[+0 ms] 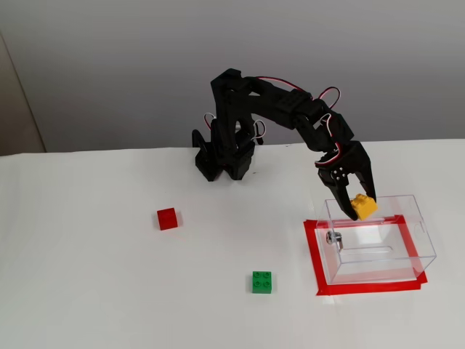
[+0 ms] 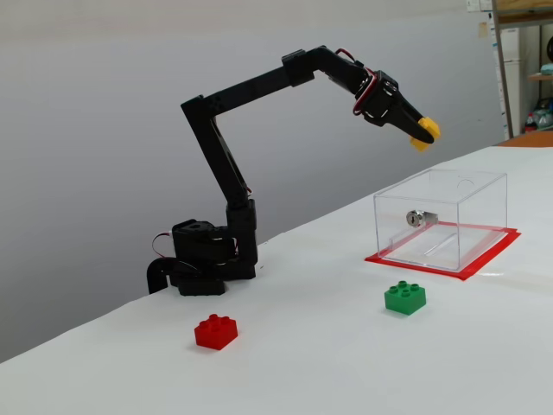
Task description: Pick the yellow lego brick and place it into the transparent box
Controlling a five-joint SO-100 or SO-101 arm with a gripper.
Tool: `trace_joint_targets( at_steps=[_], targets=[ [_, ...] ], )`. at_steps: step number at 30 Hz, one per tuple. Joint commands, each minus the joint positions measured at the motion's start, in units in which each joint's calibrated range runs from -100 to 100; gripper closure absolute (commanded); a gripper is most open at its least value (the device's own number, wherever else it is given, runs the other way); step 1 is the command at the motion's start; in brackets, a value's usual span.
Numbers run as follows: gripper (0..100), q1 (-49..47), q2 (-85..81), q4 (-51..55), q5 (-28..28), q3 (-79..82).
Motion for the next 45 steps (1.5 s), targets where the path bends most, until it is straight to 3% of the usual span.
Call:
trace_joint_targets(
  at_steps=[1, 23, 29, 31, 45],
  targets=[
    [97, -1.76, 1.47, -1.38, 0.11, -0.78],
    [96, -4.42, 8.34, -5.04, -0.36, -0.96],
    [74, -4.42, 8.0, -5.04, 0.06, -0.87],
    [71, -4.35, 8.0, -5.04, 0.06, -0.87],
    [70, -4.13, 7.83, -5.04, 0.06, -0.96]
  ],
)
